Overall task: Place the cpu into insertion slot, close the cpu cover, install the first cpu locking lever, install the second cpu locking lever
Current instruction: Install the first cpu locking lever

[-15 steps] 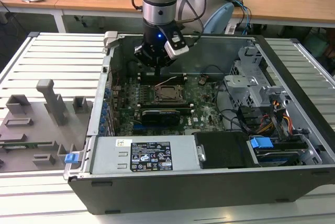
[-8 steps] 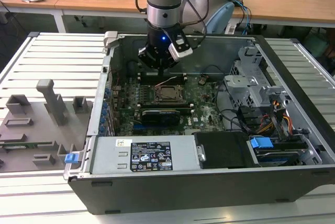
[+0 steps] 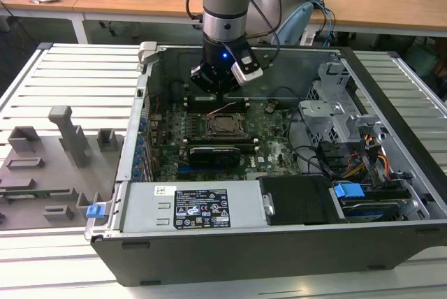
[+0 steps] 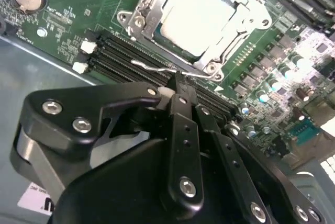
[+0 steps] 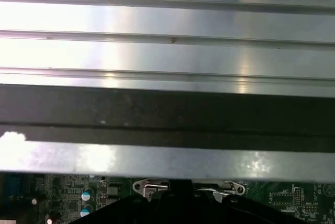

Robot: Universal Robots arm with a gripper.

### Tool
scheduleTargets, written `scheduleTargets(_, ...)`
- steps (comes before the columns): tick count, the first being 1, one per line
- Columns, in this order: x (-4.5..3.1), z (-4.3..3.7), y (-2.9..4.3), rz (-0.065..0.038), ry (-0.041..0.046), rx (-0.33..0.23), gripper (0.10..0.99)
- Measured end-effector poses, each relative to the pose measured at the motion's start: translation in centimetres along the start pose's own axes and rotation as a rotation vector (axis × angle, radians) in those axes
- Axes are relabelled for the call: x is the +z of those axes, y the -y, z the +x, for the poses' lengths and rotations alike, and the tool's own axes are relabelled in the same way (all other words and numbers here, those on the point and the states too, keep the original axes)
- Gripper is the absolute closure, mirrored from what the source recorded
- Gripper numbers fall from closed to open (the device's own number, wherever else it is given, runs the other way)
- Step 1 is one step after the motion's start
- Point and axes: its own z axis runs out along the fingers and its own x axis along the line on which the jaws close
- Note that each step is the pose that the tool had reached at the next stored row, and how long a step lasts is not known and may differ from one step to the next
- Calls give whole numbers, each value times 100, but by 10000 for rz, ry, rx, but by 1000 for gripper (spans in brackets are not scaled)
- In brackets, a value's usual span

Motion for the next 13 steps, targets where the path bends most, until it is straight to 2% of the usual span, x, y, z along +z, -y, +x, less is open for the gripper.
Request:
scheduleTargets(7,29,-66,-36,-2,-4,-58,980)
scheduleTargets(13,83,-140,-40,-2,-4,-71,980)
